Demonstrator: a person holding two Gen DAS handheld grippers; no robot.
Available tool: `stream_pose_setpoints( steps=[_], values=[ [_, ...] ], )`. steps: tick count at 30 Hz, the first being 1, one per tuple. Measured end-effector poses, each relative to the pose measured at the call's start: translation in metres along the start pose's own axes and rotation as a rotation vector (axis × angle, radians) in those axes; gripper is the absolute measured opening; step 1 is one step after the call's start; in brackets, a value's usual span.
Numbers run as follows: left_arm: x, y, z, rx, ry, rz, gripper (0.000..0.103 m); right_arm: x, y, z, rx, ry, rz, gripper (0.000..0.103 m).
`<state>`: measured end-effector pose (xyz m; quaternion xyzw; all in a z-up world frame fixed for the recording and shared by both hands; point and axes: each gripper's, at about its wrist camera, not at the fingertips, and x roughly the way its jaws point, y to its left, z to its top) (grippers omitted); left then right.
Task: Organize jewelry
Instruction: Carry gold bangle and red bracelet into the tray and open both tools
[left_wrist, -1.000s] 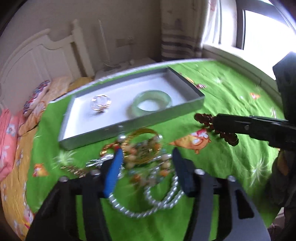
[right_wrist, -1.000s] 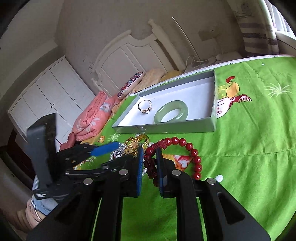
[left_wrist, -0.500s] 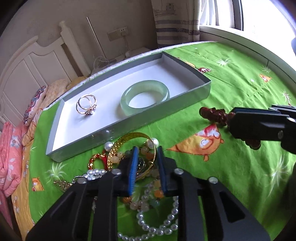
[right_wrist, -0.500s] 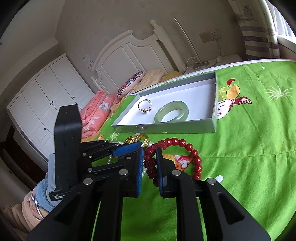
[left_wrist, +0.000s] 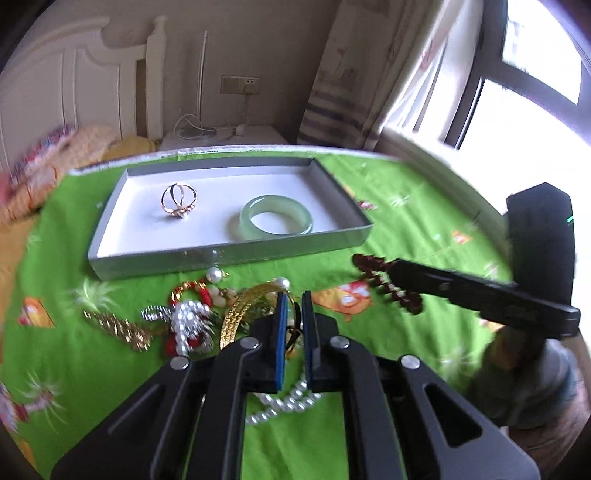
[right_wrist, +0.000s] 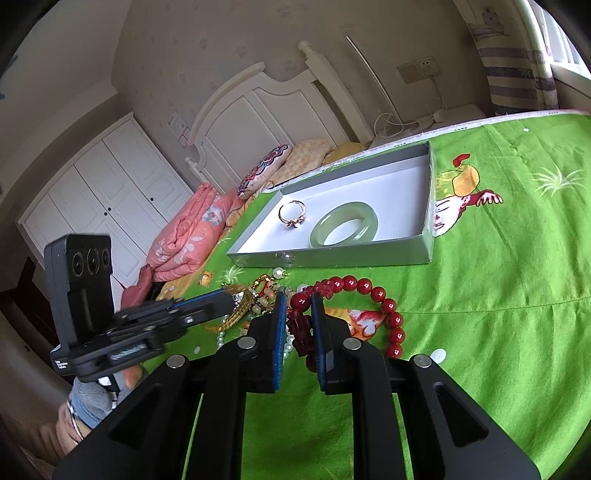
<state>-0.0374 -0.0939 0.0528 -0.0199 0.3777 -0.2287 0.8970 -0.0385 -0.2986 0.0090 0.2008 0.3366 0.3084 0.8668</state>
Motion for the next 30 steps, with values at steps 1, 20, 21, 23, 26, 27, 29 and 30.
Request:
stream_pose_setpoints(
  steps=[1, 20, 21, 23, 26, 27, 29, 30],
  values=[
    [-0.005, 0.004, -0.002, -0.030, -0.007, -0.032, 0.007, -0.001, -0.001, 0.000, 0.005, -0.001, 0.007, 0.015],
    [-0.036, 0.027, -0.004, -0.130, -0.070, -0.073, 0.007, -0.028, -0.005, 0.019, 0.139, -0.071, 0.186, 0.015],
    [-0.035, 0.028, -0.004, -0.133, -0.068, -0.073, 0.007, -0.028, -0.002, 0.021, 0.138, -0.071, 0.193, 0.015],
    [-0.033, 0.030, -0.004, -0.137, -0.064, -0.075, 0.007, -0.028, 0.002, 0.024, 0.134, -0.073, 0.201, 0.015],
    [-0.028, 0.032, 0.001, -0.124, -0.057, -0.055, 0.007, -0.024, 0.007, 0.035, 0.117, -0.066, 0.183, 0.015],
    [-0.026, 0.034, 0.004, -0.123, -0.056, -0.049, 0.007, -0.022, 0.009, 0.039, 0.110, -0.064, 0.178, 0.015],
    [-0.023, 0.040, 0.011, -0.120, -0.055, -0.028, 0.007, -0.016, 0.010, 0.049, 0.104, -0.066, 0.168, 0.015],
    [-0.021, 0.043, 0.015, -0.121, -0.056, -0.019, 0.007, -0.015, 0.010, 0.052, 0.106, -0.068, 0.167, 0.015]
  ],
)
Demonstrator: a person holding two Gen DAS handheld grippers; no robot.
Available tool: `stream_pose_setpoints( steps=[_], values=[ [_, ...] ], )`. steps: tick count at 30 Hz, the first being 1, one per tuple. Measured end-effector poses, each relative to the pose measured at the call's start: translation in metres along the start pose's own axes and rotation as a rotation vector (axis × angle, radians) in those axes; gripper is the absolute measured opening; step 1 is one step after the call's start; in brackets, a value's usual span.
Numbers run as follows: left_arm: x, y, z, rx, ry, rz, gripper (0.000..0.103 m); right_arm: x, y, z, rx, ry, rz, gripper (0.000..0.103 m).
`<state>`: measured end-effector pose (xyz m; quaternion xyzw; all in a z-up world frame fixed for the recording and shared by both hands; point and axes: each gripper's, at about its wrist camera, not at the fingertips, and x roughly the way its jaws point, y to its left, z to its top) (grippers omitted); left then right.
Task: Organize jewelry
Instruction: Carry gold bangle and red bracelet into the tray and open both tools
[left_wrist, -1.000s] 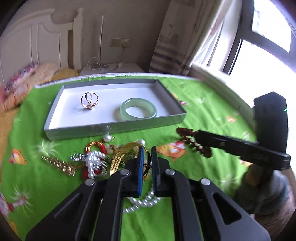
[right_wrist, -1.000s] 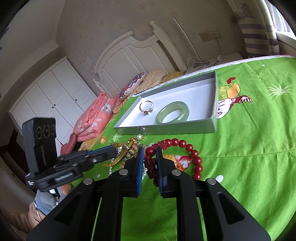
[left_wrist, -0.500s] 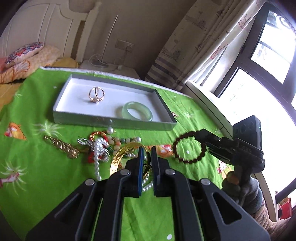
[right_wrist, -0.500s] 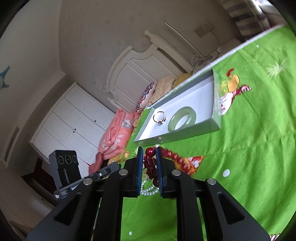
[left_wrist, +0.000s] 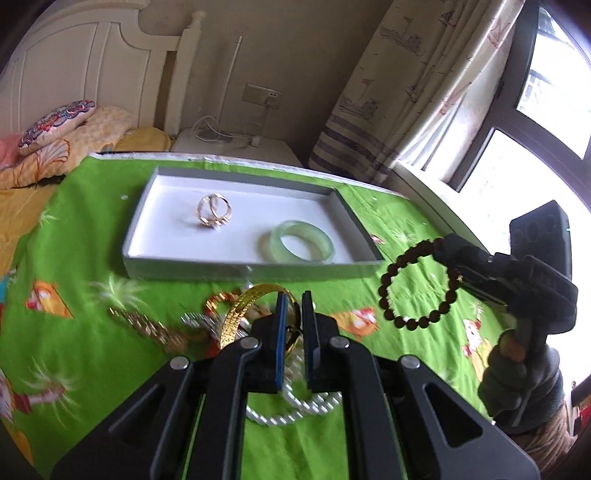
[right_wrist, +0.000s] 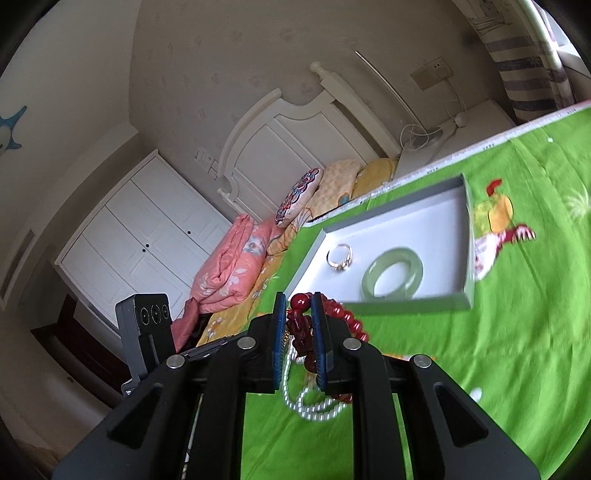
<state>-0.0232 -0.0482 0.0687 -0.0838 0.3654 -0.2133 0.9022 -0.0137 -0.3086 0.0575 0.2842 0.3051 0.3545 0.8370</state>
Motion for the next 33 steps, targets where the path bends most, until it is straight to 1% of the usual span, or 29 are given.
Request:
stream_pose_setpoints(
  steps=[3, 6, 7, 12, 14, 15, 18, 20, 22, 27, 30, 31, 33],
  values=[
    [0.004, 0.011, 0.017, -0.007, -0.006, 0.029, 0.007, 0.009, -0.003, 0.017, 0.005, -0.009, -0.014, 0.015],
    [0.009, 0.020, 0.031, -0.003, -0.010, 0.063, 0.007, 0.020, -0.009, 0.037, -0.005, -0.013, -0.059, 0.015],
    [0.014, 0.024, 0.038, -0.001, -0.009, 0.085, 0.007, 0.025, -0.012, 0.043, -0.004, -0.012, -0.073, 0.015],
    [0.036, 0.045, 0.058, -0.008, 0.008, 0.181, 0.007, 0.049, -0.036, 0.069, 0.016, -0.007, -0.175, 0.015],
    [0.043, 0.053, 0.062, -0.022, 0.019, 0.195, 0.007, 0.057, -0.047, 0.076, 0.033, -0.005, -0.206, 0.015],
    [0.047, 0.057, 0.065, -0.021, 0.021, 0.219, 0.007, 0.061, -0.052, 0.081, 0.033, -0.005, -0.231, 0.015],
    [0.061, 0.060, 0.070, 0.009, 0.030, 0.287, 0.008, 0.075, -0.061, 0.094, 0.008, 0.002, -0.317, 0.015],
    [0.069, 0.061, 0.072, 0.029, 0.035, 0.327, 0.008, 0.087, -0.059, 0.100, -0.038, 0.013, -0.375, 0.015],
    [0.081, 0.062, 0.074, 0.050, 0.045, 0.361, 0.008, 0.100, -0.058, 0.101, -0.069, 0.032, -0.411, 0.015],
    [0.099, 0.057, 0.075, 0.050, 0.057, 0.357, 0.009, 0.142, -0.050, 0.090, -0.182, 0.115, -0.510, 0.016],
    [0.109, 0.052, 0.072, 0.055, 0.075, 0.353, 0.009, 0.156, -0.048, 0.082, -0.188, 0.139, -0.521, 0.017],
    [0.110, 0.050, 0.071, 0.059, 0.075, 0.355, 0.009, 0.158, -0.048, 0.081, -0.176, 0.145, -0.510, 0.019],
    [0.110, 0.047, 0.067, 0.069, 0.079, 0.352, 0.020, 0.159, -0.047, 0.080, -0.161, 0.153, -0.489, 0.040]
  ],
)
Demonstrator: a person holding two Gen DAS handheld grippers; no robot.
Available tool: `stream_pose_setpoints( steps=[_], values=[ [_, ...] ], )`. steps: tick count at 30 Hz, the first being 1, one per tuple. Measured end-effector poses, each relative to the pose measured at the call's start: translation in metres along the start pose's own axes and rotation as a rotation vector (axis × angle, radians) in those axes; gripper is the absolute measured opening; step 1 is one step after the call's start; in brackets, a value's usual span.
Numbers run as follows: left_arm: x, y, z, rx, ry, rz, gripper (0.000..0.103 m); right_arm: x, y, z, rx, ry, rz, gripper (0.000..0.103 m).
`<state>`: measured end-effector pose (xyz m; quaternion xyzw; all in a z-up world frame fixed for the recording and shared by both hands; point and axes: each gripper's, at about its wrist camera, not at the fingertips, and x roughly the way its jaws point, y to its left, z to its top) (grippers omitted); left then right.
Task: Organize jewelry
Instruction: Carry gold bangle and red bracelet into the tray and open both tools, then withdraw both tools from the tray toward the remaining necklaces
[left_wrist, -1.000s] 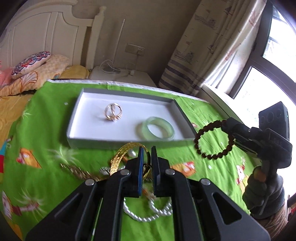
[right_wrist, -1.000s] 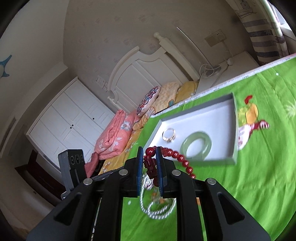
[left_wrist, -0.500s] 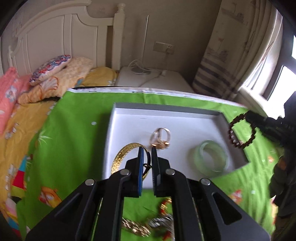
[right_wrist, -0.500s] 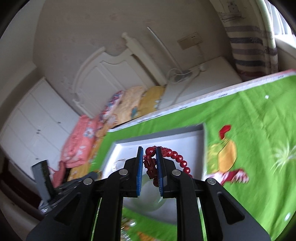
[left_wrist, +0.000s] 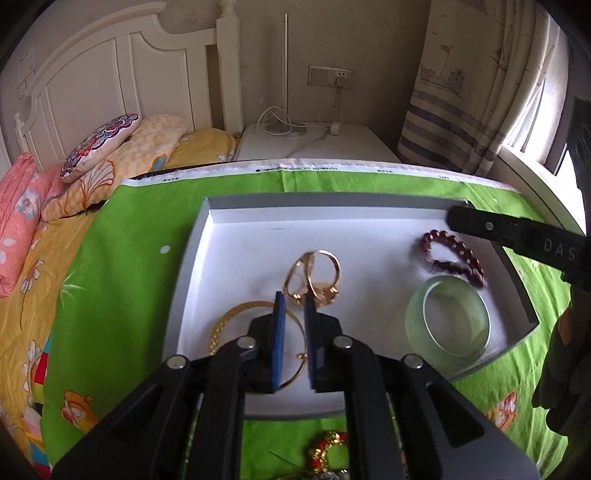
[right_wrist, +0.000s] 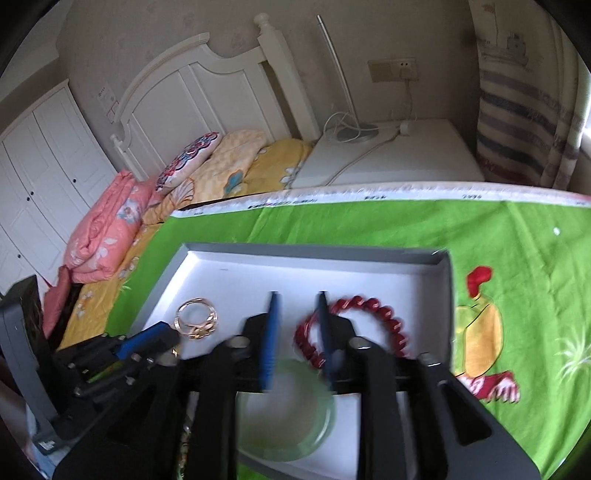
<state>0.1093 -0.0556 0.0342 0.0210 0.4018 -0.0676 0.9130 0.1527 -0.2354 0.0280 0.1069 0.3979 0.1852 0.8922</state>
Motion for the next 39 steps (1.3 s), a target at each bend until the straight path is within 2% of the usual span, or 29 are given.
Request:
stream_pose_setpoints(
  steps=[1, 3, 6, 9, 11, 14, 18, 22, 24, 25, 27, 28, 30, 33, 39],
  values=[
    [-0.003, 0.000, -0.001, 0.004, -0.005, 0.001, 0.041, -0.002, 0.000, -0.001, 0.000, -0.005, 0.008, 0.059],
    [-0.011, 0.000, -0.004, 0.007, -0.038, 0.021, 0.068, -0.012, 0.001, -0.002, -0.005, -0.032, 0.029, 0.062],
    [-0.023, 0.002, -0.007, -0.002, -0.056, 0.003, 0.072, -0.030, 0.000, -0.005, 0.002, -0.057, 0.059, 0.062],
    [-0.043, 0.005, -0.014, -0.012, -0.100, 0.014, 0.087, -0.056, -0.002, -0.014, 0.027, -0.088, 0.097, 0.062],
    [-0.060, 0.009, -0.022, -0.014, -0.133, 0.049, 0.097, -0.076, -0.005, -0.026, 0.041, -0.111, 0.115, 0.064],
    [-0.081, 0.014, -0.040, -0.010, -0.147, 0.096, 0.100, -0.100, -0.010, -0.047, 0.077, -0.130, 0.158, 0.067],
    [-0.107, 0.017, -0.078, 0.016, -0.132, 0.119, 0.100, -0.125, -0.012, -0.096, 0.123, -0.119, 0.186, 0.068],
    [-0.123, 0.026, -0.111, -0.008, -0.127, 0.087, 0.100, -0.143, -0.013, -0.138, 0.080, -0.144, 0.117, 0.071],
    [-0.122, 0.028, -0.122, -0.030, -0.122, 0.072, 0.100, -0.145, -0.022, -0.148, 0.074, -0.166, 0.121, 0.075],
    [-0.118, 0.030, -0.128, -0.047, -0.110, 0.055, 0.100, -0.144, -0.028, -0.150, 0.078, -0.178, 0.127, 0.076],
    [-0.113, 0.034, -0.130, -0.066, -0.079, 0.036, 0.100, -0.142, -0.047, -0.150, 0.170, -0.171, 0.189, 0.076],
    [-0.114, 0.037, -0.130, -0.082, -0.090, 0.024, 0.100, -0.143, -0.052, -0.149, 0.181, -0.185, 0.201, 0.076],
    [-0.114, 0.041, -0.130, -0.094, -0.101, -0.009, 0.100, -0.144, -0.053, -0.147, 0.161, -0.202, 0.218, 0.076],
    [-0.110, 0.050, -0.127, -0.119, -0.105, -0.081, 0.100, -0.135, -0.044, -0.142, 0.108, -0.169, 0.198, 0.076],
    [-0.105, 0.047, -0.124, -0.112, -0.094, -0.118, 0.100, -0.130, -0.029, -0.139, 0.030, -0.152, 0.183, 0.077]
  ],
)
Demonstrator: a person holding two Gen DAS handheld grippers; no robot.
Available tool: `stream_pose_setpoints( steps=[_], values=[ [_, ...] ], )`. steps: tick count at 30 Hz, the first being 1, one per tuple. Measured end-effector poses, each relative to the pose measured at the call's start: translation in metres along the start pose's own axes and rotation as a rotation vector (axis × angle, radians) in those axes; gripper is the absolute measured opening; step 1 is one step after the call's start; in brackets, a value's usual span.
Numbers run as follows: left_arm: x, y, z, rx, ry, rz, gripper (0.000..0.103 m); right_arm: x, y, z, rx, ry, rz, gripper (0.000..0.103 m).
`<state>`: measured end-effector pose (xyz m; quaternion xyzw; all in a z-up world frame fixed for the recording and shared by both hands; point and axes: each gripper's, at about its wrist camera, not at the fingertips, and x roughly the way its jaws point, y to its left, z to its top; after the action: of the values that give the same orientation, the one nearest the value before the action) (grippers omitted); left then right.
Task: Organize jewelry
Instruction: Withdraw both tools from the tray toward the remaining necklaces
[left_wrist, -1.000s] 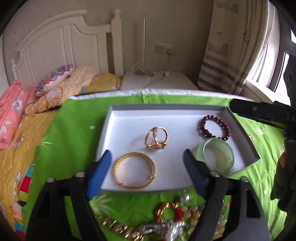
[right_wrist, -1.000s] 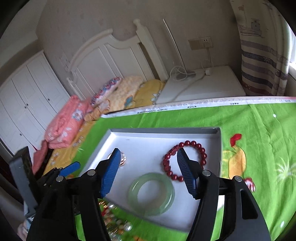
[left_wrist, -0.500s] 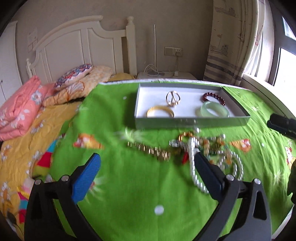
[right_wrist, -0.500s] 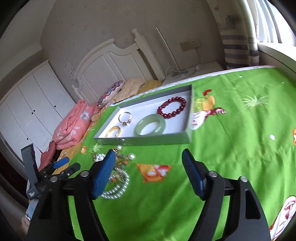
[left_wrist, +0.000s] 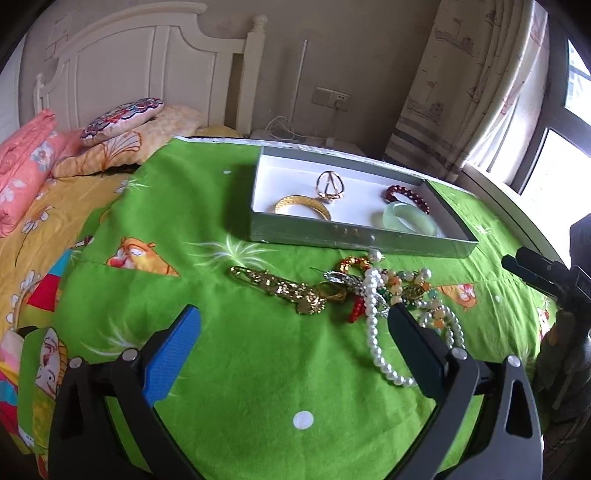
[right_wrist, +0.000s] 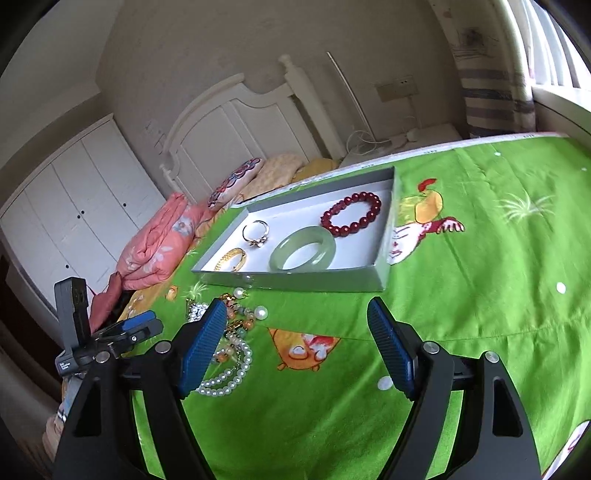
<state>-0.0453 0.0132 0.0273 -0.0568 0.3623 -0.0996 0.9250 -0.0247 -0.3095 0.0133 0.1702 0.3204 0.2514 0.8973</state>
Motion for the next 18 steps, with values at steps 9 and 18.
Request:
stream_pose_setpoints(
  steps=[9, 18],
  values=[
    [0.000, 0.001, 0.000, -0.017, 0.007, 0.017, 0.100, 0.016, 0.062, -0.013, -0.270, 0.099, -0.158, 0.074],
    [-0.012, 0.020, -0.003, -0.108, -0.044, -0.003, 0.100, 0.065, 0.149, -0.063, -0.596, 0.358, -0.092, 0.047]
  ],
)
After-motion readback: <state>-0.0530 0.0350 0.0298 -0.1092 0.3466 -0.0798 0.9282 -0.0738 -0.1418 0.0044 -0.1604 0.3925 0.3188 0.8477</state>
